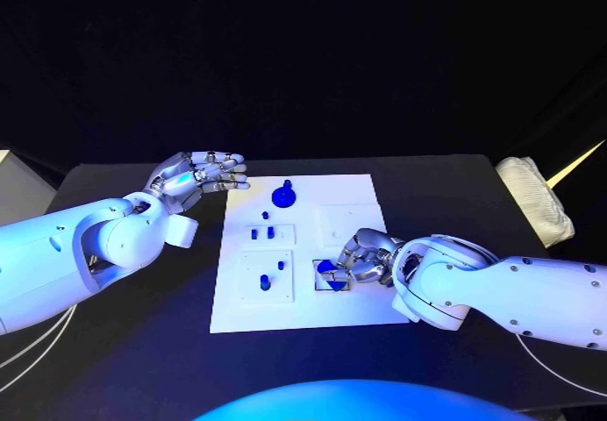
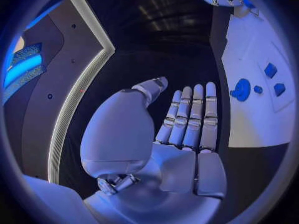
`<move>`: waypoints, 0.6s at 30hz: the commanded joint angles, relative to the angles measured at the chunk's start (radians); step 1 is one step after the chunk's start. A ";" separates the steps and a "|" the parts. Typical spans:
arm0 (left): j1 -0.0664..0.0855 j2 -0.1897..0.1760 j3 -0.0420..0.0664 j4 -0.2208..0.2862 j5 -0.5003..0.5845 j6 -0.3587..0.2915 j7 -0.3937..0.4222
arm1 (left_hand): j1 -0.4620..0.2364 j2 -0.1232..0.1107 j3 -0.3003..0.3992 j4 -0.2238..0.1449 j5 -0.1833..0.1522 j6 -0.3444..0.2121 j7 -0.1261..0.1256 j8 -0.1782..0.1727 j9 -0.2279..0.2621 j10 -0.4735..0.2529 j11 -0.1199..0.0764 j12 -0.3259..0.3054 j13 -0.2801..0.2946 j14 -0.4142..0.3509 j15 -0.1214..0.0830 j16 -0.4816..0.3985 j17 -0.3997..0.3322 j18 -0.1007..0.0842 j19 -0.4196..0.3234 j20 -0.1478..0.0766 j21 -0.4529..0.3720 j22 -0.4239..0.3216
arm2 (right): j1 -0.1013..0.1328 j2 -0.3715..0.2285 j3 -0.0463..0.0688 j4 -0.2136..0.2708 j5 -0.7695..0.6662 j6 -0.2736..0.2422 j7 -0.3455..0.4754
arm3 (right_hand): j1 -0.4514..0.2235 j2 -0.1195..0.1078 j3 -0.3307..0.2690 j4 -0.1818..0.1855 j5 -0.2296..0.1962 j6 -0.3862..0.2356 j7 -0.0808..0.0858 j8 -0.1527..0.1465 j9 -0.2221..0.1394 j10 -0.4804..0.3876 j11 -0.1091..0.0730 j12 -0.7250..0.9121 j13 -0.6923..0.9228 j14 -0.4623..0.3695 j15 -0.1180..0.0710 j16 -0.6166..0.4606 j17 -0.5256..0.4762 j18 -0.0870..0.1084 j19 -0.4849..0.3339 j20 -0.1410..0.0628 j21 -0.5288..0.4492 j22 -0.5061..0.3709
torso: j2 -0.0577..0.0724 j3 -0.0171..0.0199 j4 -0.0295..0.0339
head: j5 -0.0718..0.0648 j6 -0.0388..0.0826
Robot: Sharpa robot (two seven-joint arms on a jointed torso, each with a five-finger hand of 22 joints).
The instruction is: Assemble the parts on the task board
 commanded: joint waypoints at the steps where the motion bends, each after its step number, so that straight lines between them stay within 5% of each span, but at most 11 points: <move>1: 0.000 0.000 0.001 0.003 -0.001 0.018 0.003 | 0.008 -0.001 -0.001 -0.004 0.001 -0.007 0.006 0.004 -0.001 -0.007 0.003 0.005 0.001 -0.007 -0.001 -0.003 0.002 0.010 0.006 0.000 -0.007 -0.001 | -0.004 0.009 -0.001 -0.008 -0.043 0.005 -0.026 | -0.025 0.009 -0.006 0.001 0.011 0.029 -0.026 0.006 0.001 0.021 -0.007 0.002 0.121 0.083 -0.008 0.005 0.164 -0.016 0.062 -0.010 0.009 0.214 | 0.001 0.0009 0.0005 | 0.001 0.002; 18: 0.000 -0.002 0.001 0.001 -0.002 0.019 0.002 | 0.007 0.000 -0.001 -0.004 0.001 -0.007 0.006 0.005 -0.001 -0.007 0.004 0.005 0.001 -0.007 -0.001 -0.003 0.002 0.010 0.006 0.000 -0.007 -0.001 | -0.013 0.028 -0.001 -0.018 -0.061 -0.039 -0.011 | -0.040 0.029 -0.004 0.000 0.024 0.032 -0.029 0.011 0.002 0.026 -0.009 0.006 0.128 0.086 -0.010 0.011 0.179 -0.019 0.066 -0.012 0.027 0.218 | 0.000 0.0016 -0.0009 | 0.003 0.002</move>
